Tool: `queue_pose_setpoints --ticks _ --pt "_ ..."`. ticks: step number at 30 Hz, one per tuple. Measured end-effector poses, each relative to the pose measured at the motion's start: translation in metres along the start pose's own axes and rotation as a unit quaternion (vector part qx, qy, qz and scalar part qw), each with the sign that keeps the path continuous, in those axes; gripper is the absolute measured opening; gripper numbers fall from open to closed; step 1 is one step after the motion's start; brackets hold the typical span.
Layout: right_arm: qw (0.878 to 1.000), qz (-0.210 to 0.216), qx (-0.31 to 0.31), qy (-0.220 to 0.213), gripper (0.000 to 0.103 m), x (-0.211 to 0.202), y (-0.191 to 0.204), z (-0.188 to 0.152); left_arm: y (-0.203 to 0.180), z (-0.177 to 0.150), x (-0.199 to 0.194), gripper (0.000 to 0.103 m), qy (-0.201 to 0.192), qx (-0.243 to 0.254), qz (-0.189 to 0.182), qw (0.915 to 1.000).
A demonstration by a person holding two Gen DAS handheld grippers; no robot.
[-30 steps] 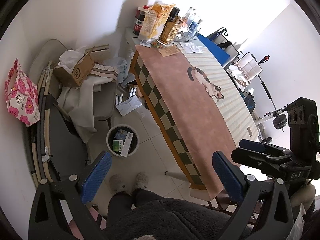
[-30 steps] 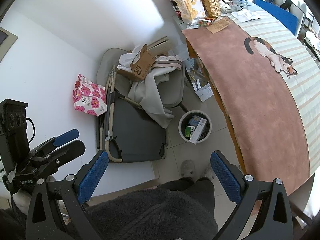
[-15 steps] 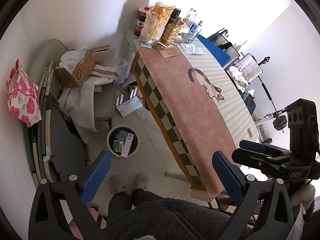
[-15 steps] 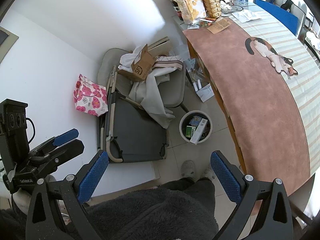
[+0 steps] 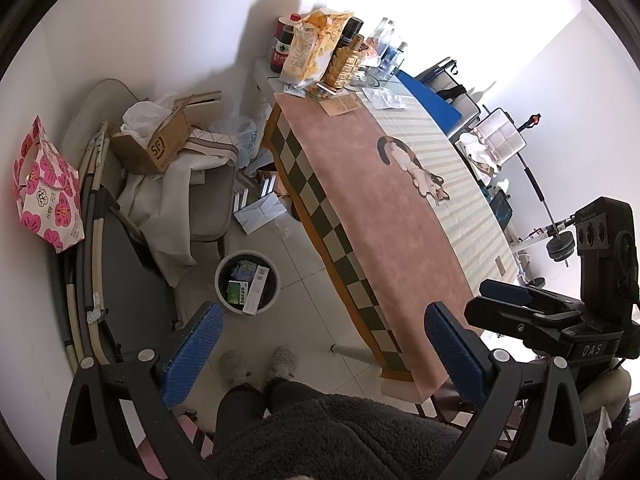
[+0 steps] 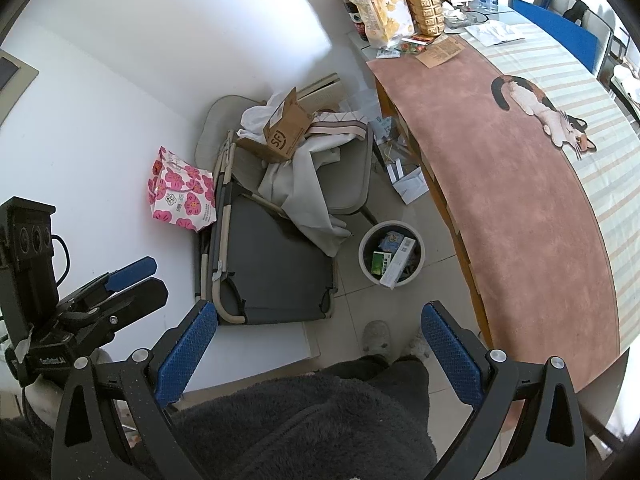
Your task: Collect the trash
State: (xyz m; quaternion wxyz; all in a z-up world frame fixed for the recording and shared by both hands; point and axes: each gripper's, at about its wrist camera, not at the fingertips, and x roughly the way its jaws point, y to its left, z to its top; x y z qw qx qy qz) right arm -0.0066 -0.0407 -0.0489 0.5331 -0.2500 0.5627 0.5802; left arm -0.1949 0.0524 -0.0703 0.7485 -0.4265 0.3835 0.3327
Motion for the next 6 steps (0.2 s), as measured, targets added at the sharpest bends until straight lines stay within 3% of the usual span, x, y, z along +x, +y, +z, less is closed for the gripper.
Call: queue_pose_setpoints --ticks 6 --pt "1.0 0.001 0.0 0.0 0.103 -0.001 0.0046 0.0007 0.0015 0.0065 -0.0009 0.103 0.0 -0.003 -0.001 1.0"
